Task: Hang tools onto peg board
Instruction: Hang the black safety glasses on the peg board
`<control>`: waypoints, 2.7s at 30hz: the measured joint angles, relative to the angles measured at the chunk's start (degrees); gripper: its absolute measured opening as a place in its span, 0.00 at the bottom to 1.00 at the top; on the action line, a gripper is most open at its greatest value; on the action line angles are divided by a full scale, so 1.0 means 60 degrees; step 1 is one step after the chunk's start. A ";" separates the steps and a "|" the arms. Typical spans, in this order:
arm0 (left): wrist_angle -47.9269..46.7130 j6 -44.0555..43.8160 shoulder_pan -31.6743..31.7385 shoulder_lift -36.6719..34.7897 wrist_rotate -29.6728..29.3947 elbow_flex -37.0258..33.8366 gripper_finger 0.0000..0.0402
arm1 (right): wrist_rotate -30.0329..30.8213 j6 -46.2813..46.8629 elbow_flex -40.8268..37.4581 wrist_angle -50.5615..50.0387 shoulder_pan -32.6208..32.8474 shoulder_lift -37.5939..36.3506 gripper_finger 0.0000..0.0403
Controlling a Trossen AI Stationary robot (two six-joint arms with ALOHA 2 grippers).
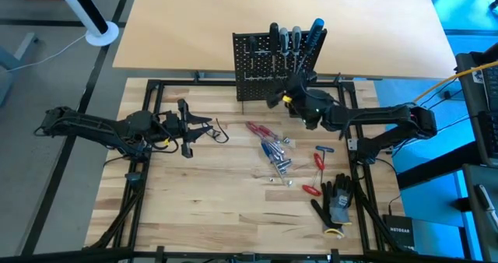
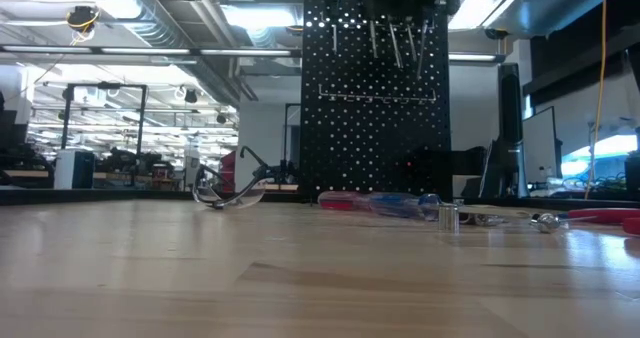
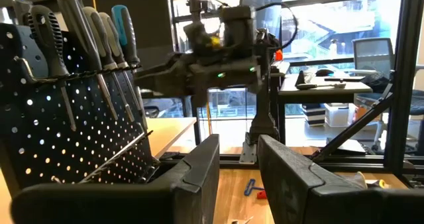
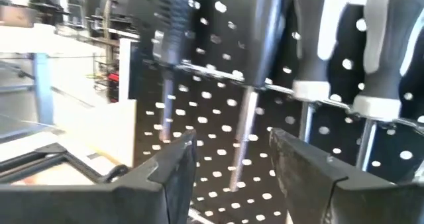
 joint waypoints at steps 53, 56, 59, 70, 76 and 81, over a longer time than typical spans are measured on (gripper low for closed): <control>-0.3029 -0.2170 0.0401 0.7029 -0.2022 -0.0004 0.44 | -0.3723 0.3266 0.0007 -0.2910 0.2505 0.2636 0.47; -0.2973 -0.2171 0.0610 0.7317 -0.2022 -0.0004 0.44 | -0.3780 0.3269 0.0007 -0.2897 0.2505 0.2636 0.47; -0.2612 -0.2162 0.0731 0.7575 -0.2029 0.0010 0.44 | -0.3787 0.3273 0.0007 -0.2891 0.2505 0.2636 0.47; -0.2217 -0.1644 0.0732 0.7694 -0.1956 0.0007 0.22 | -0.3784 0.3288 0.0006 -0.2898 0.2505 0.2636 0.47; -0.2171 -0.1292 0.0642 0.7620 -0.2104 0.0004 0.04 | -0.3784 0.3288 0.0007 -0.2905 0.2505 0.2636 0.47; -0.2233 -0.1143 0.0203 0.7104 -0.1932 0.0061 0.03 | -0.3784 0.3277 0.0007 -0.2983 0.2505 0.2636 0.47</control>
